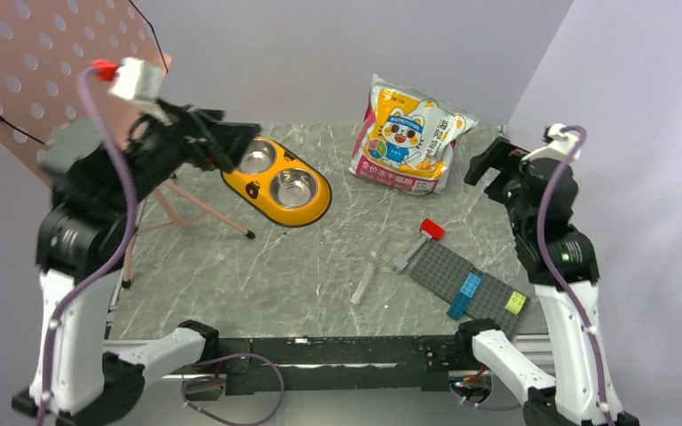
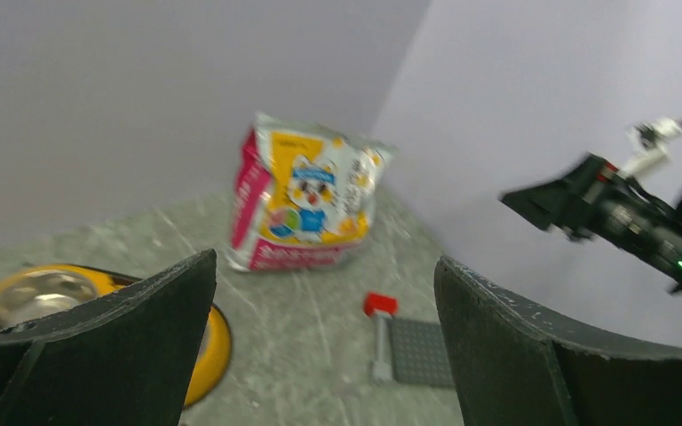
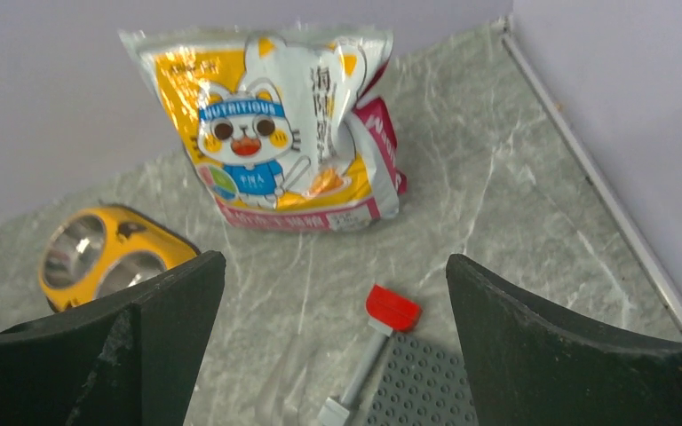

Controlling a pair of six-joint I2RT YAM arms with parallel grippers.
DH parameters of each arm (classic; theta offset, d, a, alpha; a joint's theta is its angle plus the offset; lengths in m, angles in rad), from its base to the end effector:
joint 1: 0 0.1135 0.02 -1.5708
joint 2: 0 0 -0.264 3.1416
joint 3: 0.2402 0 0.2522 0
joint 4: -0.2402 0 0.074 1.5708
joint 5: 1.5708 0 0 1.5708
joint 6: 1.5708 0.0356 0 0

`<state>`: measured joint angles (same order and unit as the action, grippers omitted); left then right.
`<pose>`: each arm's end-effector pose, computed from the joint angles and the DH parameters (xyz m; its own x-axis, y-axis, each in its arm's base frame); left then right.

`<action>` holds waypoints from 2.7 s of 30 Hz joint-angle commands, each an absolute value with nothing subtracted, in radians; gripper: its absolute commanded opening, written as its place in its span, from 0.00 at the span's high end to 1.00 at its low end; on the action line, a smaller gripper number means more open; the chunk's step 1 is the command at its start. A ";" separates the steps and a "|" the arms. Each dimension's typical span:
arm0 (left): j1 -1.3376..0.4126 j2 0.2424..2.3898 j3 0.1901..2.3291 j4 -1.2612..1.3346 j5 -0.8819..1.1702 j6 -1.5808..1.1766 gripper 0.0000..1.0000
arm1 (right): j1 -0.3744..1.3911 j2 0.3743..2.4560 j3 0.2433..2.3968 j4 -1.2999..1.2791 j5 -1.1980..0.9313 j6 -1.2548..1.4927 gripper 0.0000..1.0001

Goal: Serve the pet food

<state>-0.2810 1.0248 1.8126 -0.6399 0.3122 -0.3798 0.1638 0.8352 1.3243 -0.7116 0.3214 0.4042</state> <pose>0.1121 -0.0438 0.5710 -0.0746 -0.3457 -0.9354 0.5687 0.7558 -0.3246 0.1360 0.0111 0.4535 -0.1415 0.3548 -0.9242 0.2229 0.9210 0.3195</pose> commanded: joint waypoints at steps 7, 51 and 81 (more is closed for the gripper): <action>-0.774 1.232 1.860 -0.683 -0.052 -0.327 0.04 | 0.156 1.020 1.301 -0.688 0.108 0.420 0.00; -0.840 1.224 1.587 -0.684 -0.168 -0.411 0.01 | 0.072 1.669 1.040 0.207 -0.586 0.417 0.12; -0.657 1.391 1.593 -0.595 0.194 -0.881 0.20 | 0.146 1.445 1.493 -0.552 -0.246 0.422 0.09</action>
